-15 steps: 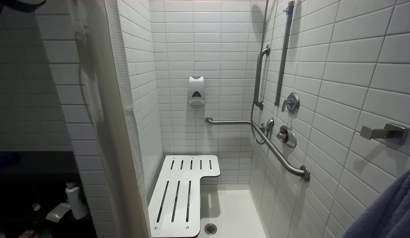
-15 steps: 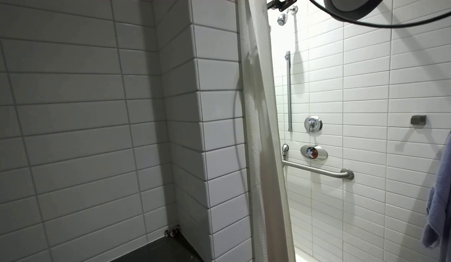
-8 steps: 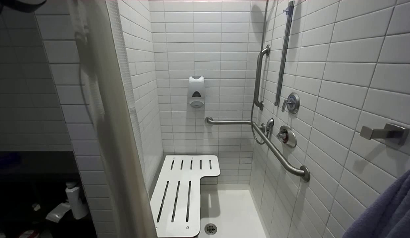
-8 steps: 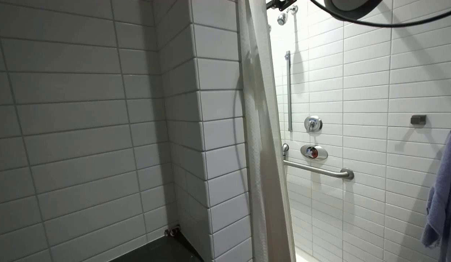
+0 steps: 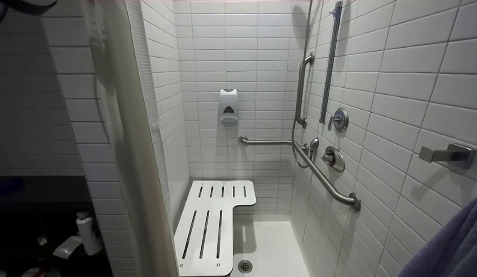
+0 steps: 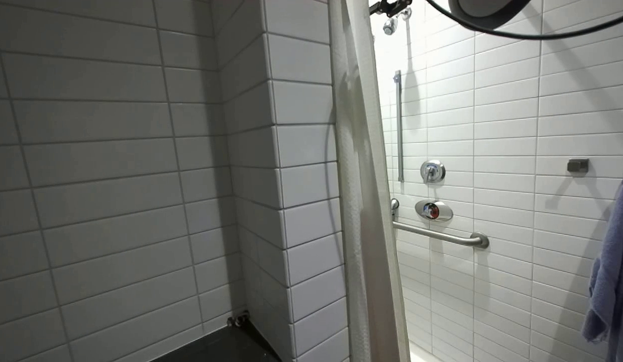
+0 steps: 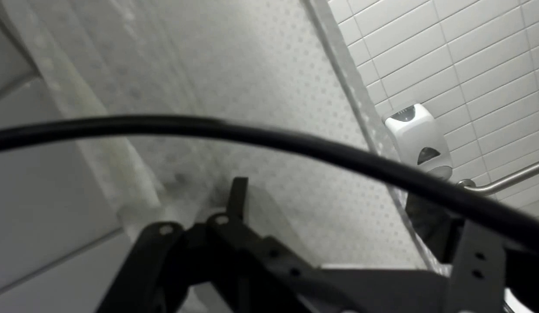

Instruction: Move the shower curtain to the right

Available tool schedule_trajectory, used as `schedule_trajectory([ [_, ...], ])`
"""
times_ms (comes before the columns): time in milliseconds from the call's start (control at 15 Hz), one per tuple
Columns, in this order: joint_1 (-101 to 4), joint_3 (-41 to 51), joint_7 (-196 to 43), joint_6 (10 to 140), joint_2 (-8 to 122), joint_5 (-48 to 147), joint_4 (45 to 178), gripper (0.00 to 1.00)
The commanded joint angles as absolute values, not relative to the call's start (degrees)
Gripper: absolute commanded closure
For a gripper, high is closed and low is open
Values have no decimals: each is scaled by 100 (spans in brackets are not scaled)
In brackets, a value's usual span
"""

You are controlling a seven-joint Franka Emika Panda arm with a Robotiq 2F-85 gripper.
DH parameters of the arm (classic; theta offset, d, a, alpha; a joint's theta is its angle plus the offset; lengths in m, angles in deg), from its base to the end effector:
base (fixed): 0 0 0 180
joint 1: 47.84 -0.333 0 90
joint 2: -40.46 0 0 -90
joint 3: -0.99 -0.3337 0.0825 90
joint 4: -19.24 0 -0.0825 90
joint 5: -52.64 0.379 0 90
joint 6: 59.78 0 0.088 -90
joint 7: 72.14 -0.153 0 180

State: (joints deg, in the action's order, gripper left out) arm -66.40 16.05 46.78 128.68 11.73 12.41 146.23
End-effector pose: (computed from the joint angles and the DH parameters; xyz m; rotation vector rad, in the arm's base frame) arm 0.4503 0.0600 0.7544 0.2484 1.6111 0.5338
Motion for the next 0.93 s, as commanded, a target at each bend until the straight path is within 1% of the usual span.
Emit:
schedule_trajectory([
  [0, -6334, 1397, 4655, 12770, 1238, 1214, 14513, 39],
  [67, -6260, 1335, 4646, 12702, 1238, 1218, 14495, 49],
  [267, -6117, 1192, 4650, 12477, 1227, 1207, 14480, 73],
  [333, -6066, 1141, 4648, 12397, 1220, 1199, 14477, 79],
  [400, -6031, 1104, 4644, 12333, 1207, 1199, 14482, 87],
  [533, -5939, 1007, 4615, 12173, 1168, 1203, 14494, 99],
  [867, -6003, 971, 4735, 11803, 1057, 1199, 14506, 100],
])
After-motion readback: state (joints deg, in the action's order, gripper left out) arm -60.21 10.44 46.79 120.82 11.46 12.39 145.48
